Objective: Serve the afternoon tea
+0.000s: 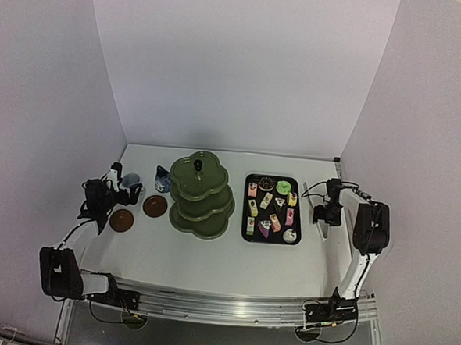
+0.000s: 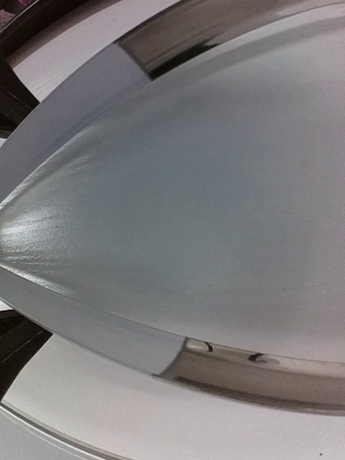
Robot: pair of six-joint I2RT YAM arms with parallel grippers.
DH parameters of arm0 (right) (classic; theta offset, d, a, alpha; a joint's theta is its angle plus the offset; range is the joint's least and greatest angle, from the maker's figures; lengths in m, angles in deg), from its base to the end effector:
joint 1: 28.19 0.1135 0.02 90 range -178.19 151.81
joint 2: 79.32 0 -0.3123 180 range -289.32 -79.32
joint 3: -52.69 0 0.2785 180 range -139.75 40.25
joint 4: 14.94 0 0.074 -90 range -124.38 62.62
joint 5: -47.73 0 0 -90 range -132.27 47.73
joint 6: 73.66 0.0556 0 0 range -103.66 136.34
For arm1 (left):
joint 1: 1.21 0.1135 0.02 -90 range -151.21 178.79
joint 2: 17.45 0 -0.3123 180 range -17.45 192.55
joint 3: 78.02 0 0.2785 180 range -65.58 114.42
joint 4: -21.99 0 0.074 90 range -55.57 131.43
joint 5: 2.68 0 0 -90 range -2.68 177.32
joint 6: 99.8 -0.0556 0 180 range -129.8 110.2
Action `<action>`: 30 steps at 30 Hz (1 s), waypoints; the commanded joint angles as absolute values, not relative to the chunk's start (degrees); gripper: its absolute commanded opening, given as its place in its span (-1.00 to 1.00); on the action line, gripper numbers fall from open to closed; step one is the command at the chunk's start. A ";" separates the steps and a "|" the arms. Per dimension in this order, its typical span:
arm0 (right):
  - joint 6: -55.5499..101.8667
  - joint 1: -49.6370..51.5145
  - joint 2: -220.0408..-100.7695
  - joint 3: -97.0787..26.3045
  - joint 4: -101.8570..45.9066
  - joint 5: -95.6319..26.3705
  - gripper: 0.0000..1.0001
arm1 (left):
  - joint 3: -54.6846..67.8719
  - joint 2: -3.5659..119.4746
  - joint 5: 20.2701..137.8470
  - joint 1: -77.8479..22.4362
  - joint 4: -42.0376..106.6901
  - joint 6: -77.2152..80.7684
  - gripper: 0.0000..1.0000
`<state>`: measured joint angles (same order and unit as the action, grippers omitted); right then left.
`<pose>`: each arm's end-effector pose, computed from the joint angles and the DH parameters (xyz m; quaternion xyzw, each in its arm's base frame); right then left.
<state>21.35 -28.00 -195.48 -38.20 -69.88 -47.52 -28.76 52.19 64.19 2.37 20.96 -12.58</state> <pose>0.4315 -0.0037 0.1474 0.0458 0.9943 -0.0417 0.0872 0.2913 -0.0037 0.2678 0.1103 0.8001 -0.1319 0.5747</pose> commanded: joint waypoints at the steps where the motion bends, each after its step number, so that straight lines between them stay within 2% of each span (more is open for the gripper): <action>1: 21.30 -26.69 -198.62 -38.66 -70.51 -48.30 0.53 | -25.67 52.88 64.77 2.12 19.09 -14.39 0.99; 5: 21.18 -26.69 -199.12 -39.24 -70.27 -48.77 0.49 | -25.51 53.12 64.56 2.15 18.80 -14.62 0.99; 10: 21.27 -26.69 -198.00 -39.88 -70.34 -49.19 0.03 | -25.87 52.76 64.82 2.13 18.52 -15.23 0.99; 12: 21.57 -26.69 -196.61 -40.26 -70.41 -49.44 -0.05 | -26.11 52.55 64.93 2.13 18.52 -15.26 0.99; 30: 23.81 -23.79 -178.47 -49.21 -85.21 -54.75 -0.13 | -25.51 52.84 63.36 2.16 17.82 -15.78 0.99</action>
<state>23.69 -26.19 -182.13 -46.66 -80.98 -52.27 -28.41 52.98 64.49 2.26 20.68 -14.58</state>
